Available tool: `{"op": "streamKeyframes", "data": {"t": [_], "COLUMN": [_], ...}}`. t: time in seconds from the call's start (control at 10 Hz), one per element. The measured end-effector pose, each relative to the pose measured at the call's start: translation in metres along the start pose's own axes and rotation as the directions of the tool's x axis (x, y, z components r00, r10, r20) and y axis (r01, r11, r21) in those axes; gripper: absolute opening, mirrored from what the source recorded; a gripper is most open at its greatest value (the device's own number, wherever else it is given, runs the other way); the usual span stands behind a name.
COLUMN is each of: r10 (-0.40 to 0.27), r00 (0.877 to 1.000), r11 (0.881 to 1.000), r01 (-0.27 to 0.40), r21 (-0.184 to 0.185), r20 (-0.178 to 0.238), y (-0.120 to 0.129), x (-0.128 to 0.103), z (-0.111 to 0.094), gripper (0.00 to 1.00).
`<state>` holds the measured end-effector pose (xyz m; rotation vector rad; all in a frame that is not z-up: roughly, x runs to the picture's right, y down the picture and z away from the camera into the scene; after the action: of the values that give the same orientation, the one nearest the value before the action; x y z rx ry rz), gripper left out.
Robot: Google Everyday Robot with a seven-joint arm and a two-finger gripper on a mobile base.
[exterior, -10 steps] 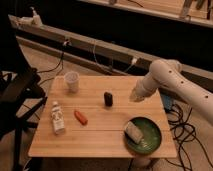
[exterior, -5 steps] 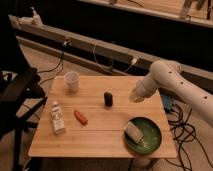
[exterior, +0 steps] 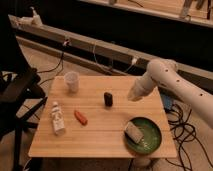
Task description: Knock the eraser over
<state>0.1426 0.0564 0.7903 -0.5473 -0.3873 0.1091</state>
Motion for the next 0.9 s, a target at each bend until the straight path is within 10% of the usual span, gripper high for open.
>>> {"op": "streamKeyframes", "data": {"t": [0.9], "r10": [-0.005], "r00": [1.0], "r11": [1.0], "r01": [0.005], "r21": [-0.003], "r20": [0.001], "y": [-0.018], "x": [-0.008], "z": [0.013], "gripper": [0.27]}}
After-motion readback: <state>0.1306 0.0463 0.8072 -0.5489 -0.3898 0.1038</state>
